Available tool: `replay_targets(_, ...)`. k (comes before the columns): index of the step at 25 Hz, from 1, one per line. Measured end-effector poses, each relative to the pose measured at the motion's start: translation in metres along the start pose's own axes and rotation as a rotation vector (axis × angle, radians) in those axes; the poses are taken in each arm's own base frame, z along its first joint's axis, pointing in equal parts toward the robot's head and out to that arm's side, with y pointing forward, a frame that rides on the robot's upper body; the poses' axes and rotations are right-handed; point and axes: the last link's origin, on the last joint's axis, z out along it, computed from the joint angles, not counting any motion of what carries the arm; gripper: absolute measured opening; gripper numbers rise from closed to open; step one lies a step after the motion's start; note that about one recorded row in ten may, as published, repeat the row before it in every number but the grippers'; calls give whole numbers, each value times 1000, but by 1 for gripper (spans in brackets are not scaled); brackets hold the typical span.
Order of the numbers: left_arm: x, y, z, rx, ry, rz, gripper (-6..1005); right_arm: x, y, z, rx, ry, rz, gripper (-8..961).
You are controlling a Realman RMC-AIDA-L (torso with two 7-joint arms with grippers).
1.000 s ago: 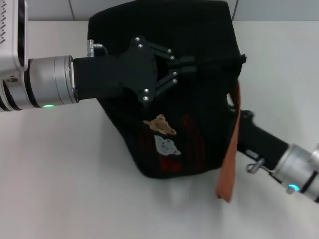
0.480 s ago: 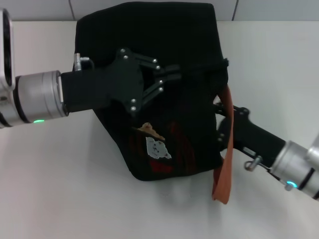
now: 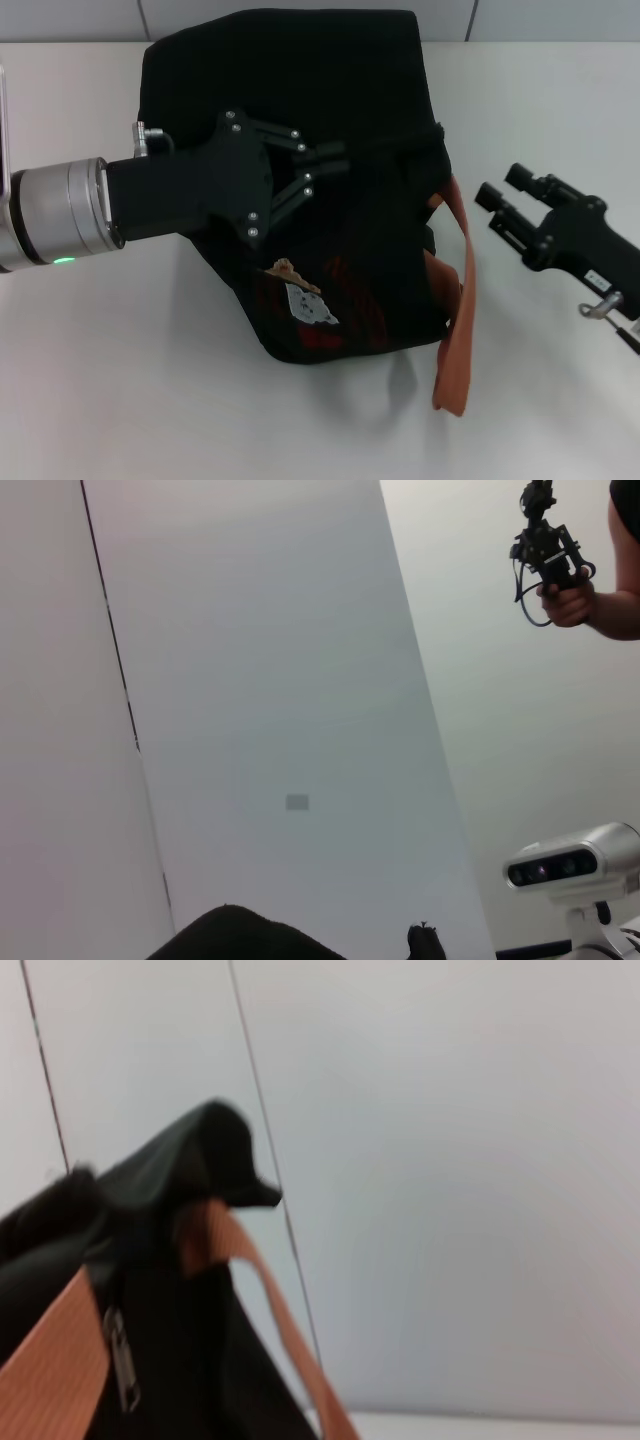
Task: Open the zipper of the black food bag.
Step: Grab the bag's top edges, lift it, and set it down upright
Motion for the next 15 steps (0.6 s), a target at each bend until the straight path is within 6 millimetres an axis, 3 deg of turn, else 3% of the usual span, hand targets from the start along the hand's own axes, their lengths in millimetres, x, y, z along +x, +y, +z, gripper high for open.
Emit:
replay_targets(9,-2,4,-3,45,48,-5,63,-22,9,-9,-119,-115,-148,521)
replay_targets(15,-1,6,-6,57,66,-9,64,-29,13,0,-164,-148,-221,519)
